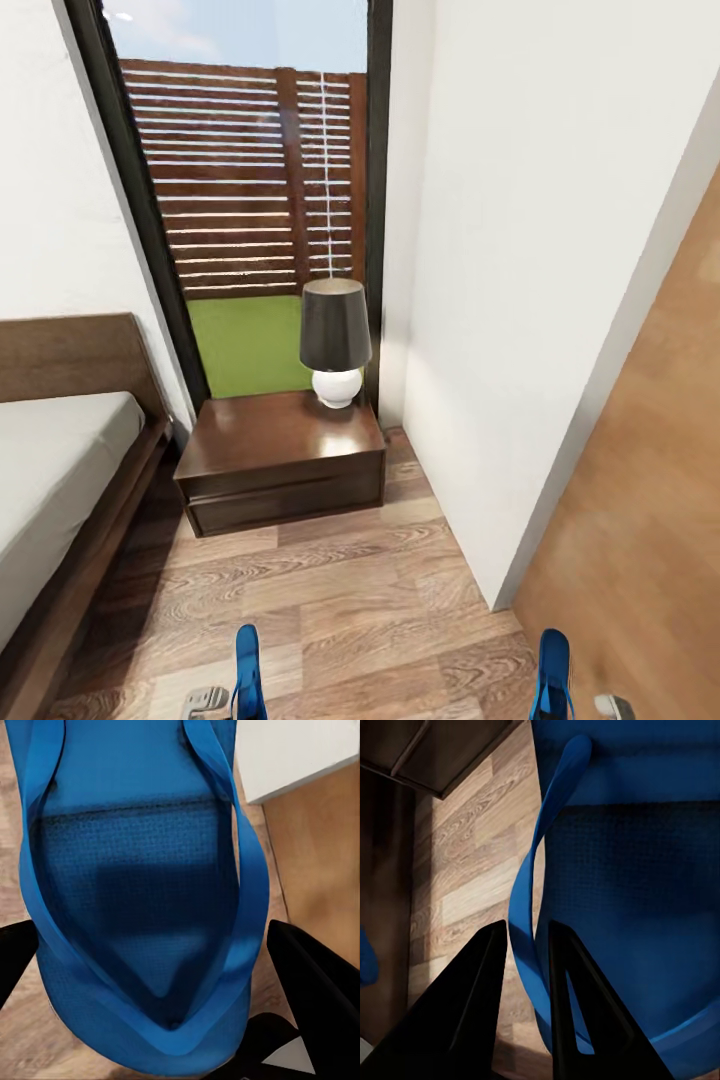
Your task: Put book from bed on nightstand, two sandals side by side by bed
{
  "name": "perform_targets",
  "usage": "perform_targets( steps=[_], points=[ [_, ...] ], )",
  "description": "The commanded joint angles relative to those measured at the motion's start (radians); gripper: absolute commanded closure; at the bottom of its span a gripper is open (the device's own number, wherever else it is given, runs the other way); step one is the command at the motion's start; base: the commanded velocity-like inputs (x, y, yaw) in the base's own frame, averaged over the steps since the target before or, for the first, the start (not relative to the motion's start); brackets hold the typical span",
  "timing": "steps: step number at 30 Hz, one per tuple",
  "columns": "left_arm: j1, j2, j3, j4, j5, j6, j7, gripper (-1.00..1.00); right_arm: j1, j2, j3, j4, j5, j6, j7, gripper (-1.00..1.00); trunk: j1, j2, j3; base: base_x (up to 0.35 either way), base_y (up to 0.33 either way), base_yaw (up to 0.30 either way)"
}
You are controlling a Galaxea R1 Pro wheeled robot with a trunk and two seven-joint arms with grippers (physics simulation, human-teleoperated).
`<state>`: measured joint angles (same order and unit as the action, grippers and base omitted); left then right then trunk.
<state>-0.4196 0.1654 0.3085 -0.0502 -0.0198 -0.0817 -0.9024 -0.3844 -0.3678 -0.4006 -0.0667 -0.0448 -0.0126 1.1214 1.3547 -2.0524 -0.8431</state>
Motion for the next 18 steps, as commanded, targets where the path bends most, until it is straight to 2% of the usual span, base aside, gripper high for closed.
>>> perform_targets(
  steps=[1, 11, 18],
  points=[
    [-0.001, 0.001, 0.001, 0.001, -0.002, -0.009, -0.001, 1.00, -0.001, 0.000, 0.002, 0.001, -0.006, 0.000, 0.005, 1.00, 0.000, 0.000, -0.001, 0.323, -0.005, 0.000],
    [-0.001, 0.000, 0.002, 0.001, -0.002, -0.009, -0.001, 1.00, -0.001, 0.000, 0.002, 0.001, -0.006, 0.000, 0.005, 1.00, 0.000, 0.000, -0.001, 0.323, -0.101, 0.012],
    [-0.001, 0.000, 0.002, 0.001, -0.002, -0.009, -0.001, 1.00, -0.001, 0.000, 0.002, 0.001, -0.006, 0.000, 0.005, 1.00, 0.000, 0.000, -0.001, 0.301, -0.103, 0.184]
  ],
)
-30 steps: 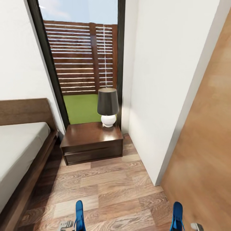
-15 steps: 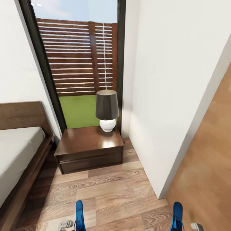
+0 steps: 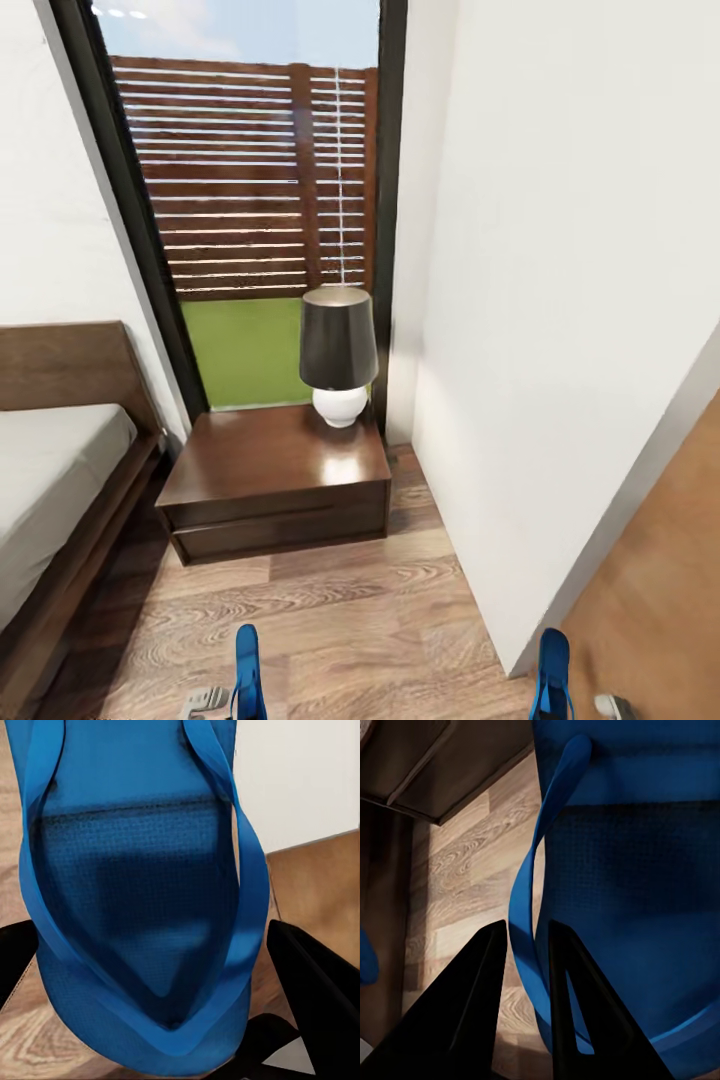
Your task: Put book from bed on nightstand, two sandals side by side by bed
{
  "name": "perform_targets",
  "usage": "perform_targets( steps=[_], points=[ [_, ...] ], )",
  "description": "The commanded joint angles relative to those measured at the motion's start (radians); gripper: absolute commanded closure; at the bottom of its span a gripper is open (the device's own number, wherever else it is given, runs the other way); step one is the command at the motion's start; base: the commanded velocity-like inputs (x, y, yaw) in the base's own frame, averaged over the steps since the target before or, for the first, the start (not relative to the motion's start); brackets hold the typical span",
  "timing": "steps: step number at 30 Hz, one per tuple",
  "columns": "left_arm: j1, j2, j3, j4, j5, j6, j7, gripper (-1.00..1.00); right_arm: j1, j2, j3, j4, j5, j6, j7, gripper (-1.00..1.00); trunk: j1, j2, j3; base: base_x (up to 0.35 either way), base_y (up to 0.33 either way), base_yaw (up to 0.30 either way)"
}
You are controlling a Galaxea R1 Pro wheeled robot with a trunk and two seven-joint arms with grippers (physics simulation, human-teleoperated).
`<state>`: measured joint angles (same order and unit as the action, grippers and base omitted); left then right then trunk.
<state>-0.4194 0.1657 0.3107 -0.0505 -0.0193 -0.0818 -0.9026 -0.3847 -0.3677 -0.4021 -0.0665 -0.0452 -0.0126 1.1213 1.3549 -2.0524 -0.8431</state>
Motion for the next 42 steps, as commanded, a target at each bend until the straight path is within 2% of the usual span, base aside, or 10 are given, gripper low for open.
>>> perform_targets(
  steps=[1, 19, 29, 42],
  points=[
    [-0.001, 0.000, -0.001, 0.001, -0.002, -0.009, -0.001, 1.00, 0.000, 0.000, 0.003, 0.001, -0.005, 0.000, 0.005, 1.00, 0.000, 0.000, -0.001, 0.113, -0.030, 0.235],
    [-0.001, 0.000, -0.002, 0.001, -0.002, -0.009, -0.001, 1.00, 0.000, 0.000, 0.003, 0.001, -0.005, 0.000, 0.005, 1.00, 0.000, 0.000, -0.001, 0.013, -0.004, 0.238],
    [-0.001, 0.000, -0.002, 0.001, -0.002, -0.009, -0.001, 1.00, 0.000, 0.000, 0.003, 0.001, -0.005, 0.000, 0.005, 1.00, 0.000, 0.000, -0.001, 0.134, -0.131, 0.237],
    [-0.001, 0.000, -0.002, 0.001, -0.002, -0.009, -0.001, 1.00, 0.000, 0.000, 0.003, 0.001, -0.005, 0.000, 0.004, 1.00, 0.000, 0.000, -0.001, 0.011, -0.010, 0.237]
  ],
)
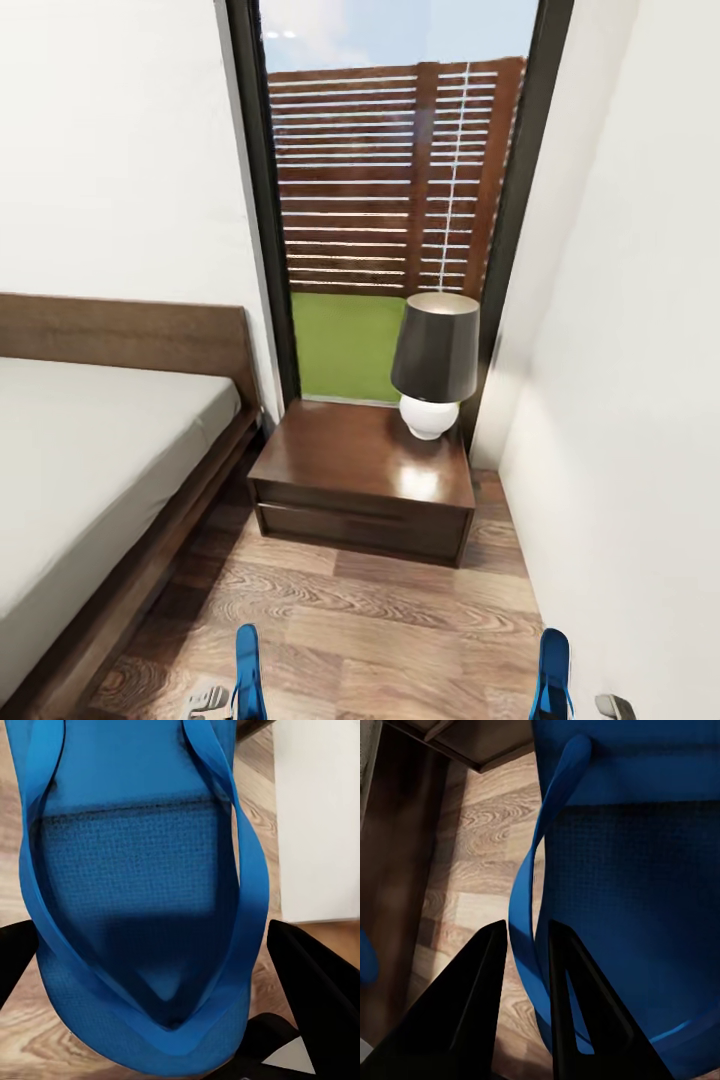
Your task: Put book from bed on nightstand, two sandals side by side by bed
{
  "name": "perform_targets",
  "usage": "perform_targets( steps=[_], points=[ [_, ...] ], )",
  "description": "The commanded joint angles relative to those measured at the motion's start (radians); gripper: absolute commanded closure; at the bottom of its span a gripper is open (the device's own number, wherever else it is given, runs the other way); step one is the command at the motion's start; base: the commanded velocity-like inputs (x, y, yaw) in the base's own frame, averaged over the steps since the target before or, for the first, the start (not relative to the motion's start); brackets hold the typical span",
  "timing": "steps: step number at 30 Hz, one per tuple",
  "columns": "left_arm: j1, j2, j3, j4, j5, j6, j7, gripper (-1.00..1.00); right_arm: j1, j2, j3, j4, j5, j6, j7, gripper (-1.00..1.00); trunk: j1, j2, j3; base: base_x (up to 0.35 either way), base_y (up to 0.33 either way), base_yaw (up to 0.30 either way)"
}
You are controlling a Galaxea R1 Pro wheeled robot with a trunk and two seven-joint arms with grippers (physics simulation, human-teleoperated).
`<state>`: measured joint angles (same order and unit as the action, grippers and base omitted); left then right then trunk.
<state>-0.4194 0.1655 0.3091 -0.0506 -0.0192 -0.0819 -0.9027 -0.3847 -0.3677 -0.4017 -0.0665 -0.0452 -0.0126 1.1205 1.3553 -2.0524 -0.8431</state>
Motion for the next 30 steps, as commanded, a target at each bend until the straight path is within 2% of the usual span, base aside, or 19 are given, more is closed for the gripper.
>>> perform_targets(
  steps=[1, 30],
  points=[
    [-0.001, 0.000, 0.000, 0.001, -0.002, -0.009, -0.001, 1.00, 0.000, 0.000, 0.003, 0.001, -0.005, 0.000, 0.005, 1.00, 0.000, 0.000, -0.001, 0.000, 0.000, 0.236],
    [-0.001, 0.000, -0.001, 0.001, -0.002, -0.009, -0.001, 1.00, 0.000, 0.010, 0.003, 0.001, -0.005, 0.000, 0.004, 1.00, 0.000, 0.000, -0.001, 0.000, 0.000, 0.236]
  ],
)
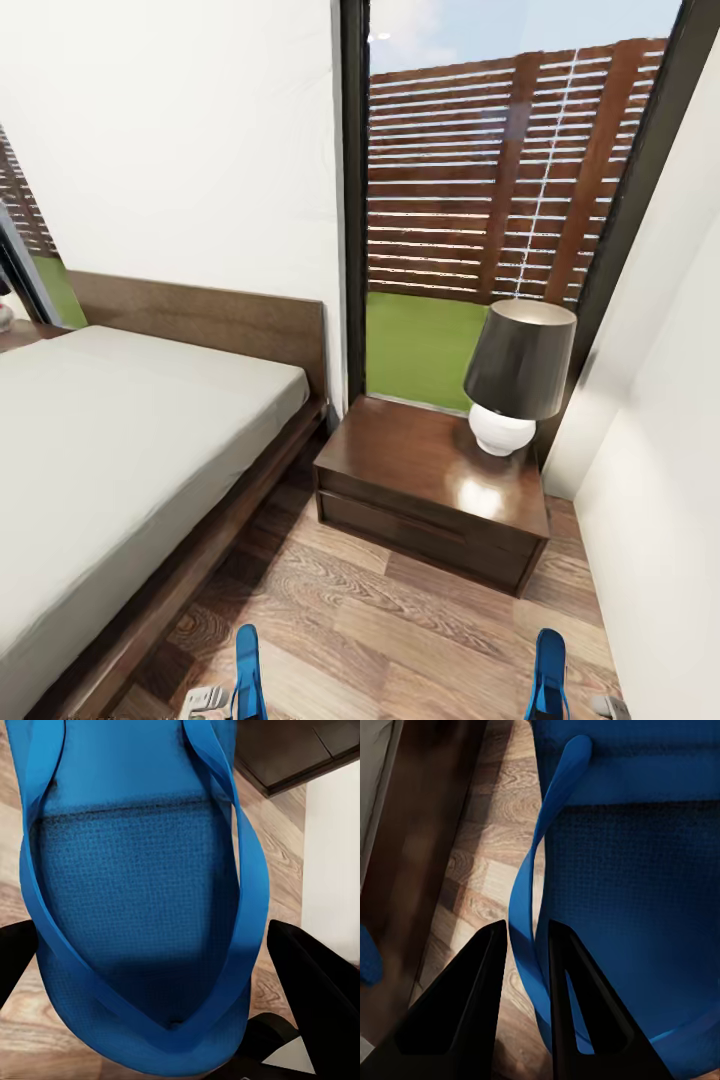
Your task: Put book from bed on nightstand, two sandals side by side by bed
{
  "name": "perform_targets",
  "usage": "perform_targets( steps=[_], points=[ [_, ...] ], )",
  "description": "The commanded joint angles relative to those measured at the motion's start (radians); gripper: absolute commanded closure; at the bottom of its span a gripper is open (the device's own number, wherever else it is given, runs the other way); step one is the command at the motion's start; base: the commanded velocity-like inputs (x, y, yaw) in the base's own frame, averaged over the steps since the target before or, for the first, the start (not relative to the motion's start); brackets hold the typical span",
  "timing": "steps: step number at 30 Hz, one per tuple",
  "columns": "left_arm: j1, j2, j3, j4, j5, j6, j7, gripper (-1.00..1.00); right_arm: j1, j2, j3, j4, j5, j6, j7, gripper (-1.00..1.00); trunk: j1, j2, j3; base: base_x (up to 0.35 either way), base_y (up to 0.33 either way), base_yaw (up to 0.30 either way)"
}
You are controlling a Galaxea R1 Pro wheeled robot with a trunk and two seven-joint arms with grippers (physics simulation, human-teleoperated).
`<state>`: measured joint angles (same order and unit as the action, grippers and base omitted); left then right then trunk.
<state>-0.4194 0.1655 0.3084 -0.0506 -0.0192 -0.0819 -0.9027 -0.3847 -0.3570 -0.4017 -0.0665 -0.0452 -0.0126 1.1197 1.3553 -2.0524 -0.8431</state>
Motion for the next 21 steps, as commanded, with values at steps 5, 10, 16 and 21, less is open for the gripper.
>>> perform_targets(
  steps=[5, 10, 16, 21],
  points=[
    [-0.001, 0.000, 0.000, 0.001, -0.002, -0.009, -0.001, 1.00, 0.000, 0.000, 0.003, 0.001, -0.005, 0.000, 0.005, 1.00, 0.000, 0.000, -0.001, 0.000, 0.000, 0.234],
    [-0.001, 0.000, 0.000, 0.001, -0.002, -0.009, -0.001, 1.00, 0.000, 0.000, 0.003, 0.001, -0.005, 0.000, 0.005, 1.00, 0.000, 0.000, -0.001, 0.000, 0.000, 0.233],
    [-0.001, 0.000, 0.000, 0.001, -0.002, -0.009, -0.001, 1.00, 0.000, 0.000, 0.003, 0.001, -0.005, 0.000, 0.005, 1.00, 0.000, 0.000, -0.001, 0.000, 0.000, 0.232],
    [-0.001, 0.000, 0.000, 0.001, -0.002, -0.009, -0.001, 1.00, 0.000, 0.000, 0.003, 0.001, -0.005, 0.000, 0.005, 1.00, 0.000, 0.000, -0.001, 0.000, 0.000, 0.231]
  ],
)
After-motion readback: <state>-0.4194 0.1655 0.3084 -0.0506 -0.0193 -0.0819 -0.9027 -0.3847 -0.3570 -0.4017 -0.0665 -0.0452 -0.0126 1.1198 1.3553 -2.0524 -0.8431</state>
